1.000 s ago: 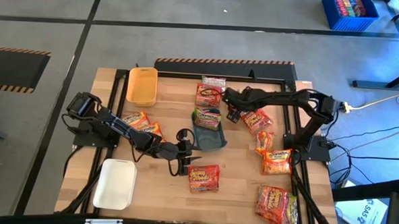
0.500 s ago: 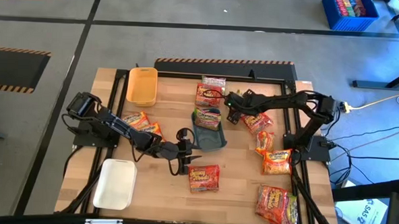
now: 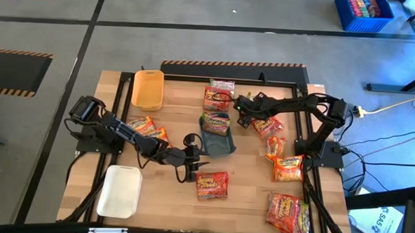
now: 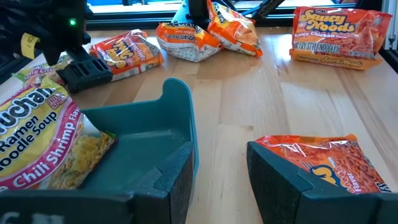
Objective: Sort Maruchan noodles
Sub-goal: Put the green noodles into the blue bin
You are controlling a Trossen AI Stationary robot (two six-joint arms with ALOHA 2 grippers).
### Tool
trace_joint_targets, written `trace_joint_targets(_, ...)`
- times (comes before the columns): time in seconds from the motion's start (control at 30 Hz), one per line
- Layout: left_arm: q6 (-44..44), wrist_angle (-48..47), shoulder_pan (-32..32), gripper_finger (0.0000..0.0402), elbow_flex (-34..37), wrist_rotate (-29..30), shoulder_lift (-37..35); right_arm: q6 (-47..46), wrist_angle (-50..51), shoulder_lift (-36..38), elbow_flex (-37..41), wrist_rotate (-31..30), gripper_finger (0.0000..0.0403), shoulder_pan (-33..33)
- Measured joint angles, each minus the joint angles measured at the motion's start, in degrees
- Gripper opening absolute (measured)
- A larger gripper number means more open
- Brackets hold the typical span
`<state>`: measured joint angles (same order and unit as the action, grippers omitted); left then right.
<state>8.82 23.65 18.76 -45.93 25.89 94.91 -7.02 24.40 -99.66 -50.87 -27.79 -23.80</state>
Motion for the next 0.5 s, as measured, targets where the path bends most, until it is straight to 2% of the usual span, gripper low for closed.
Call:
trace_joint_targets(0.3,0.0,-0.01,0.0,0.0143,0.0,-0.02,0.0,1.5,-0.38,0.02,-0.03,-1.67,0.0171,0.12)
trace_joint_targets(0.4,0.0,-0.01,0.0,0.0143,0.0,-0.02,0.0,1.94,-0.44,0.02,-0.05,-2.66,0.0149,0.14)
trace_joint_targets(0.5,0.0,-0.01,0.0,0.0143,0.0,-0.02,0.0,2.89,-0.4,0.06,-0.05,-2.9,0.0146,0.14)
